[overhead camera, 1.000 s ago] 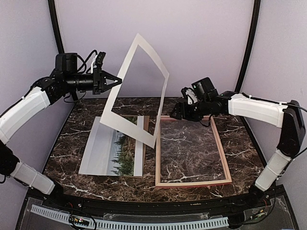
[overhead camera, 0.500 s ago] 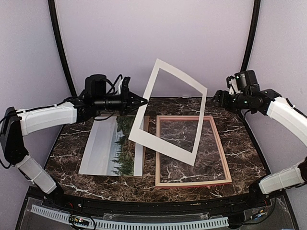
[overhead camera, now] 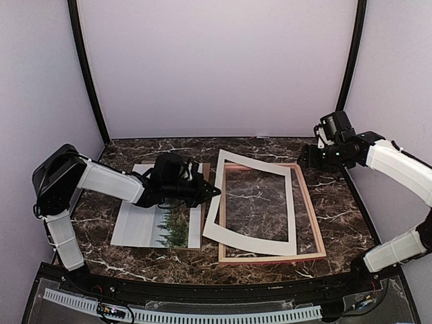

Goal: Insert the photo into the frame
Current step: Place the mat board on the glass panel.

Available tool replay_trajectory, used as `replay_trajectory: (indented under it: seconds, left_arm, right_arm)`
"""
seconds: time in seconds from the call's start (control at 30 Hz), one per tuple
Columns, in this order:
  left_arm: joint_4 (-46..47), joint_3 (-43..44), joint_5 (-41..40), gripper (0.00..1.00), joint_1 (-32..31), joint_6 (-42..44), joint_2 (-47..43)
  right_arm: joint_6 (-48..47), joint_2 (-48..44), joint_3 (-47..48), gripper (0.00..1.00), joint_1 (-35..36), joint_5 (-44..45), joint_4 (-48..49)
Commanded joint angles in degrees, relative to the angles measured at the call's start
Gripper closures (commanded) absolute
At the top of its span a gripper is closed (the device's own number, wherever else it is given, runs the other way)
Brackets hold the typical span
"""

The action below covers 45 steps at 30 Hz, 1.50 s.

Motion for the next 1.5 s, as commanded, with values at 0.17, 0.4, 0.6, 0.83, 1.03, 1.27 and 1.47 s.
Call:
replay_trajectory:
  seconds: [0.17,0.4,0.6,0.83,1.03,1.27,1.47]
  left_arm:
    - [5.30,0.51,-9.49,1.00,-6.41,-3.12,3.03]
    - [6.56,1.51,-13.84,1.00,-9.41,-4.78,5.43]
    - [4.82,3.33,-15.73,0.95,-11.38,-4.49,7.14]
    - [2.97,4.44,-16.43,0.88,-12.10,-3.72,7.78]
    - [0.50,5.45,-16.34,0.78,-12.11,-2.09,7.89]
    - [-4.86,7.35,-15.94,0.50,-12.14,1.20,7.61]
    - [-7.17,7.41,-15.78,0.40,-12.26,1.90,7.14]
  right_arm:
    - [-2.53,2.72,-3.91,0.23,-0.82,-0.01,1.37]
    - [-4.14,4.64,-8.66,0.23,-4.47,-2.14,3.32]
    - [-4.90,6.34,-14.00,0.25,-8.16,-6.44,6.33]
    - [-4.33,6.55,-17.90,0.27,-9.19,-11.48,8.92]
    - [-3.73,7.38,-20.06,0.28,-9.21,-14.22,11.37]
    - [-4.06,6.50,-20.77,0.27,-9.21,-14.47,12.01]
    - [-4.47,5.63,-21.01,0.26,-9.21,-14.41,11.90]
